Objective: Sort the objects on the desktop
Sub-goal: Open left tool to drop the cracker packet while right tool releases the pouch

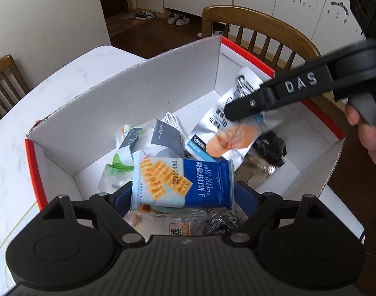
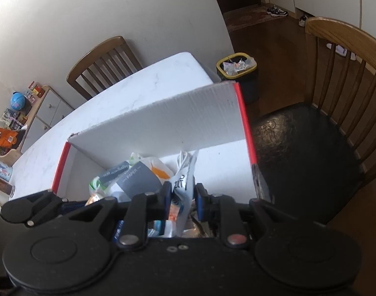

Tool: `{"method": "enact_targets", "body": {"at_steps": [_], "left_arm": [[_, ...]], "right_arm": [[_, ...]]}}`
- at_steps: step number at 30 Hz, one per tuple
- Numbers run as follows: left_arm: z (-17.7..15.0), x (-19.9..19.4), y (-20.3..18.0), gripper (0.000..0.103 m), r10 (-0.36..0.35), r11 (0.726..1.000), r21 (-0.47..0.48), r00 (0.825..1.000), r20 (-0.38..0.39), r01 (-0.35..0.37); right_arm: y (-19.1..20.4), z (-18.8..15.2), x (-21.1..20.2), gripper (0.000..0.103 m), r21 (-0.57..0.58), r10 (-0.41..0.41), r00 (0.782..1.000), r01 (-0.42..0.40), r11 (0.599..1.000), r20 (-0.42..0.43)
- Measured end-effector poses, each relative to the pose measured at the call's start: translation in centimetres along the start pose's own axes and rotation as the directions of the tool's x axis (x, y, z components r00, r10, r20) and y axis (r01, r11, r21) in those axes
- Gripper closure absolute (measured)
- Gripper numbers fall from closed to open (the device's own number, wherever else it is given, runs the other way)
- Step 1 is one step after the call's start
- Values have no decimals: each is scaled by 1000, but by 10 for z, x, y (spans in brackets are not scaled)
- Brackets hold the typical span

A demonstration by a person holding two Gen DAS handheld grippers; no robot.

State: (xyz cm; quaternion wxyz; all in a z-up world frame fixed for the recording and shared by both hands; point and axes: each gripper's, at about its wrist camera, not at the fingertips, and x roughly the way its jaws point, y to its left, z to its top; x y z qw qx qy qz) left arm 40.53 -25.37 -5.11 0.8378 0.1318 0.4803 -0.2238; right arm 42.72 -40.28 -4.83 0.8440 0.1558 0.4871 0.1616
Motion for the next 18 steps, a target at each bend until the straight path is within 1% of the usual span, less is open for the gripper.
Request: {"method": "enact_targets", "body": {"at_steps": [3, 8, 9, 10, 12, 14, 17, 18], "left_arm": [[-2, -5, 2, 14, 11, 1000, -6, 1000, 15, -11], [-4, -13, 6, 11, 21, 999, -28, 999, 36, -20], [-4, -13, 6, 10, 22, 999, -32, 999, 36, -21], [-4, -13, 7, 6, 20, 999, -35, 999, 35, -19], [-5, -14, 8, 1, 24, 999, -42, 999, 36, -23], [-6, -15, 9, 1, 23, 999, -48, 999, 43, -21], [-7, -19, 10, 1, 19, 998, -56, 998, 55, -16], [-7, -20, 9, 1, 20, 998, -57, 998, 59, -16]], "right_arm": [[-1, -4, -1, 84, 13, 12, 1000, -12, 1000, -7], [0, -11, -4, 80, 12, 19, 999, -19, 1000, -26], [0, -12, -4, 79, 10, 18, 999, -17, 1000, -32], [1, -13, -6, 77, 7, 18, 999, -18, 1000, -35], [3, -16, -8, 74, -2, 15, 999, -15, 1000, -39], [5, -18, -13, 71, -10, 16, 999, -16, 1000, -37], [8, -21, -20, 64, -24, 15, 999, -16, 1000, -32], [10, -22, -23, 50, -32, 5, 1000, -6, 999, -27]]}}
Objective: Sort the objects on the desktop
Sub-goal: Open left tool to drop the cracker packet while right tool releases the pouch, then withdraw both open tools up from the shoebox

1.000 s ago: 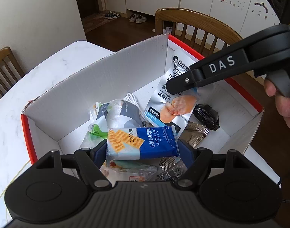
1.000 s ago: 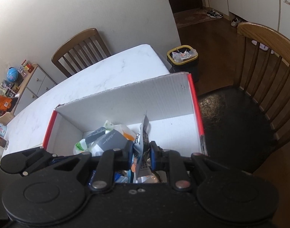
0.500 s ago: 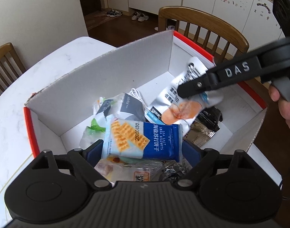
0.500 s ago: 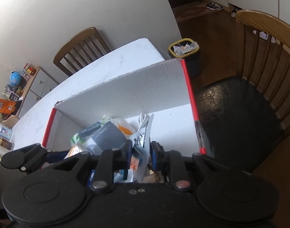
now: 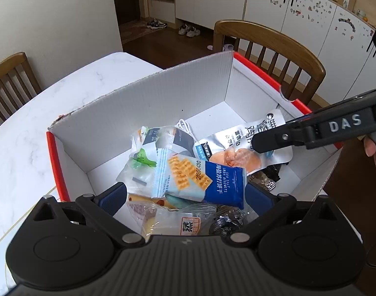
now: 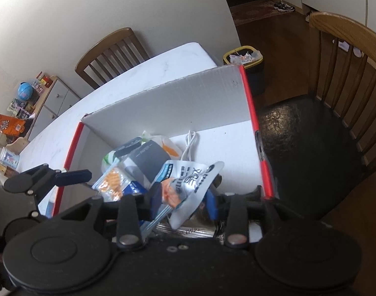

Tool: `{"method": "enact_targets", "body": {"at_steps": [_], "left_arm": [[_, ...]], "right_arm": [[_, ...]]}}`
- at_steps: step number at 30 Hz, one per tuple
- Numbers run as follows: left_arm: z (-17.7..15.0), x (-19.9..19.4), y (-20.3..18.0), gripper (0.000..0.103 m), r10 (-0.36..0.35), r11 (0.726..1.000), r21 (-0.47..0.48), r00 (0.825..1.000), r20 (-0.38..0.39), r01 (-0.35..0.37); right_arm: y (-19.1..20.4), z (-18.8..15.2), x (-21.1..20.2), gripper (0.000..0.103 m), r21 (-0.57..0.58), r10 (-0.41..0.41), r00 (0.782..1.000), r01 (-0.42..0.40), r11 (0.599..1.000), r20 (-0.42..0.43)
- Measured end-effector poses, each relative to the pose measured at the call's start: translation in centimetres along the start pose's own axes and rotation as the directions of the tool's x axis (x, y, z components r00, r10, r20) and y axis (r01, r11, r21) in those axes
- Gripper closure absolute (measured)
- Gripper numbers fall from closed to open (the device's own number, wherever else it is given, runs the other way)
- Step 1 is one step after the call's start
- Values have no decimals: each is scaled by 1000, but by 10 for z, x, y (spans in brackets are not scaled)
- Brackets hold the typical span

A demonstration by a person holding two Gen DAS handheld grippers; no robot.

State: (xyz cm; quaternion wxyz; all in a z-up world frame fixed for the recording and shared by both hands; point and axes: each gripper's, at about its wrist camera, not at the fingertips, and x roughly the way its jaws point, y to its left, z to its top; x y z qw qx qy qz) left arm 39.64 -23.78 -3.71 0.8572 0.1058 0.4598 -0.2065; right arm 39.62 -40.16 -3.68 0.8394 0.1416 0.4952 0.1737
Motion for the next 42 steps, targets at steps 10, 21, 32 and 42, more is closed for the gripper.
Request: {"method": "enact_targets", "body": {"at_steps": [10, 21, 32, 42], "left_arm": [[-6, -19, 1, 0, -2, 1000, -20, 999, 45, 3], [-16, -53, 5, 0, 28, 997, -73, 993, 117, -20], [-30, -90, 7, 0, 98, 983, -169, 976, 195, -65], [-45, -113, -2, 0, 134, 976, -197, 972, 194, -95]], "right_arm": [[0, -7, -31, 30, -25, -62, 995, 64, 998, 72], [27, -24, -67, 30, -144, -6, 986, 30, 989, 165], [47, -45, -88, 30, -232, 1, 972, 55, 971, 235], [62, -64, -101, 30, -276, -9, 954, 96, 956, 301]]}}
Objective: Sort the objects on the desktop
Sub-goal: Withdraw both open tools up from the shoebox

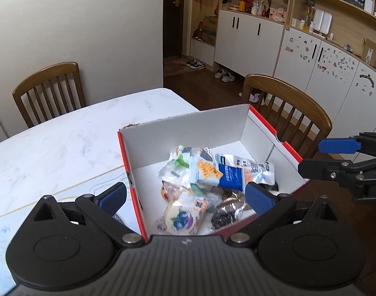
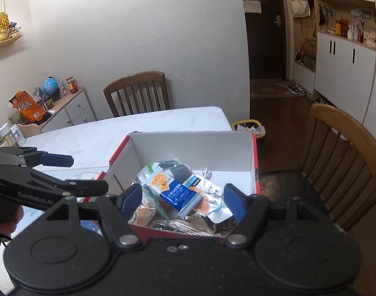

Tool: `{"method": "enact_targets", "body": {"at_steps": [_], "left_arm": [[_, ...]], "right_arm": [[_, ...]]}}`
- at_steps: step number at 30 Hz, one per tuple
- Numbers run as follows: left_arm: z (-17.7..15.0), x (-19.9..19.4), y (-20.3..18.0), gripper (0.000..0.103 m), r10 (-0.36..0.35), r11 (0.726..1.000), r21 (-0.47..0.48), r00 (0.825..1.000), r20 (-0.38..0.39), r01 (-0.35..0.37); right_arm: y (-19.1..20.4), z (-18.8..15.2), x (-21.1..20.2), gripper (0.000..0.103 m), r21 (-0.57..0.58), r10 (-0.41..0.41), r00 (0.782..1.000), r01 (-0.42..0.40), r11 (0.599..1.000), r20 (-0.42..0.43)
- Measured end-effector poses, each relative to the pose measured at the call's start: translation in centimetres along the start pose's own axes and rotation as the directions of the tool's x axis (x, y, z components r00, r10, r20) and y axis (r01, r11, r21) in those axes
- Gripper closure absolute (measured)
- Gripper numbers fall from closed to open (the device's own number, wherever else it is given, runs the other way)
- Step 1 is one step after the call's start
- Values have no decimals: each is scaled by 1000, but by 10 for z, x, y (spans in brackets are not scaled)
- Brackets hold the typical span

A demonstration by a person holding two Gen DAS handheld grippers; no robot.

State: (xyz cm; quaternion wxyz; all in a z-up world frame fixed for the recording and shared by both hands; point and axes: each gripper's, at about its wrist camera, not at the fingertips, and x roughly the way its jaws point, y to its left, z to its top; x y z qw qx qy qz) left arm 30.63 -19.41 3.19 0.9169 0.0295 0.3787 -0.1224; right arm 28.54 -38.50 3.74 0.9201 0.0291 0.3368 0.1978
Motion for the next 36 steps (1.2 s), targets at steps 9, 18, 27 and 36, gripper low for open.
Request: {"method": "enact_targets", "body": {"at_steps": [9, 18, 27, 36], "left_arm": [[-17, -17, -4, 0, 0, 1000, -24, 1000, -9, 0], [-32, -27, -10, 0, -4, 999, -41, 1000, -28, 3], [-41, -30, -13, 0, 9, 999, -34, 999, -46, -10], [-46, -28, -11, 0, 12, 999, -45, 999, -52, -15]], "right_arm": [[10, -13, -12, 24, -16, -14, 1000, 14, 1000, 5], [15, -25, -22, 16, 4, -21, 1000, 21, 1000, 2], [20, -36, -27, 9, 17, -33, 999, 33, 999, 3], [20, -45, -23, 8, 35, -35, 999, 36, 999, -29]]}}
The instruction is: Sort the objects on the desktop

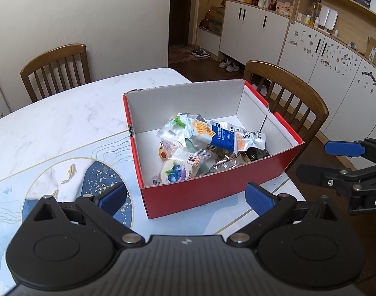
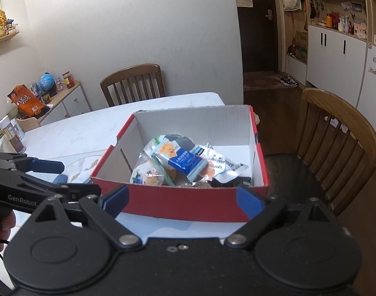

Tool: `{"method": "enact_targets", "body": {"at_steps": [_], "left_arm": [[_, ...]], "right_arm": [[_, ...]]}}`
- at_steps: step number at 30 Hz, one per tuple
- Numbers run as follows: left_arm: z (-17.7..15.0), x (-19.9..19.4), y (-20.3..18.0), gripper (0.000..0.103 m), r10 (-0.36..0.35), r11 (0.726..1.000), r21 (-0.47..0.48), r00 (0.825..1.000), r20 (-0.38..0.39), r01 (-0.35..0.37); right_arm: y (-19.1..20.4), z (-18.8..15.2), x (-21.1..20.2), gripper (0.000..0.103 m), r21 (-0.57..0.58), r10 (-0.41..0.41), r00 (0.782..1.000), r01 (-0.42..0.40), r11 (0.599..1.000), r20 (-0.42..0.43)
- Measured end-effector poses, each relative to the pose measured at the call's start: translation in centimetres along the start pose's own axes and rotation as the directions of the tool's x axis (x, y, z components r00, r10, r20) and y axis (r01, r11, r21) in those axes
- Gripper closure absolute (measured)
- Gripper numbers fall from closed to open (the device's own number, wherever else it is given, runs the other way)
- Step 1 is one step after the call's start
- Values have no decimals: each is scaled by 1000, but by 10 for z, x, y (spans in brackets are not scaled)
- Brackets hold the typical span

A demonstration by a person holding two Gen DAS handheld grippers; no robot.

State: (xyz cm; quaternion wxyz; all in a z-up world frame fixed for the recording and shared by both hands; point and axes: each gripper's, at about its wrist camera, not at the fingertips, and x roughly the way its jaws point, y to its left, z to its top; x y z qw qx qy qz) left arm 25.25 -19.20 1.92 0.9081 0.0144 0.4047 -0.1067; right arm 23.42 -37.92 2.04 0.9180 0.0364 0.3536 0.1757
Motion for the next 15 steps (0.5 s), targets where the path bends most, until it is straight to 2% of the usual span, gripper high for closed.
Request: {"method": "enact_targets", "body": {"at_steps": [12, 15], "left_arm": [[-1, 3, 1, 0, -14, 1000, 4, 1000, -3, 14], [0, 4, 5, 0, -39, 999, -1, 999, -11, 39]], "right_arm": [[0, -2, 3, 9, 10, -16, 1000, 16, 1000, -22], [1, -2, 5, 9, 16, -19, 999, 20, 1000, -26]]}}
